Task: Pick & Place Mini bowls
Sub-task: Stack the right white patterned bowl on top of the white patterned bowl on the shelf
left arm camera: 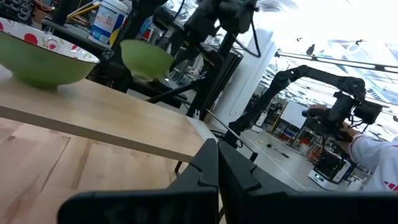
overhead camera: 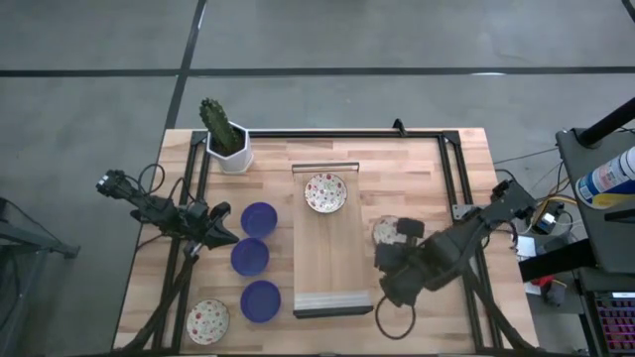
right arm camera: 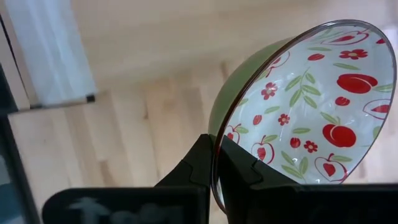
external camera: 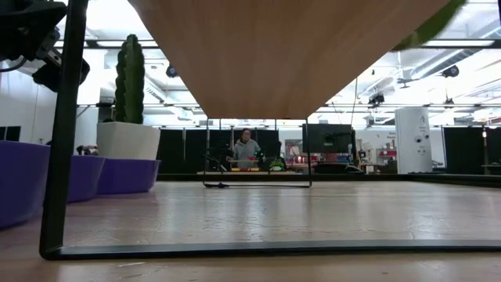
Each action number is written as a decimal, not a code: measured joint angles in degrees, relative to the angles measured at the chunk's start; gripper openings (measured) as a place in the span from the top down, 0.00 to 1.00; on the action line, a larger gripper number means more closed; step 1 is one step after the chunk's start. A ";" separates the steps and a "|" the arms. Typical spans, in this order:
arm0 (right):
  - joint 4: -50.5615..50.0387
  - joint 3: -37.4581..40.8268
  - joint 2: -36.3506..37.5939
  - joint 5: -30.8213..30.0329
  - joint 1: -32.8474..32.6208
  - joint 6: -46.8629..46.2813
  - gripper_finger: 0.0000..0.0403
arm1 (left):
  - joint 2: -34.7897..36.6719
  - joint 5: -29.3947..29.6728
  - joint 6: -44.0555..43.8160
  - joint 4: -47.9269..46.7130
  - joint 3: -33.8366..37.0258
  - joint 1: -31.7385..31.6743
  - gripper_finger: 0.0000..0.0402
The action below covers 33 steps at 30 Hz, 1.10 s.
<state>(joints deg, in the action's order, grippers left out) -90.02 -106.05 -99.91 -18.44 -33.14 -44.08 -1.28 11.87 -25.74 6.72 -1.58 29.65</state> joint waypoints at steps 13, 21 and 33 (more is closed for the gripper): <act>-0.07 -11.62 -0.45 -7.59 9.58 23.05 0.97 | -0.04 0.01 0.15 0.02 0.00 0.02 1.00; -0.02 -14.62 -1.21 -7.56 15.65 36.94 0.97 | -0.04 0.01 0.20 0.05 0.00 0.02 1.00; 0.83 -18.71 -6.65 -7.02 21.21 61.07 0.97 | -0.11 0.02 -0.13 0.11 0.00 0.00 1.00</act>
<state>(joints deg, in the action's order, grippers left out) -89.19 -124.77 -106.56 -25.46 -11.93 16.99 -1.39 11.89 -25.87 6.83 -1.58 29.65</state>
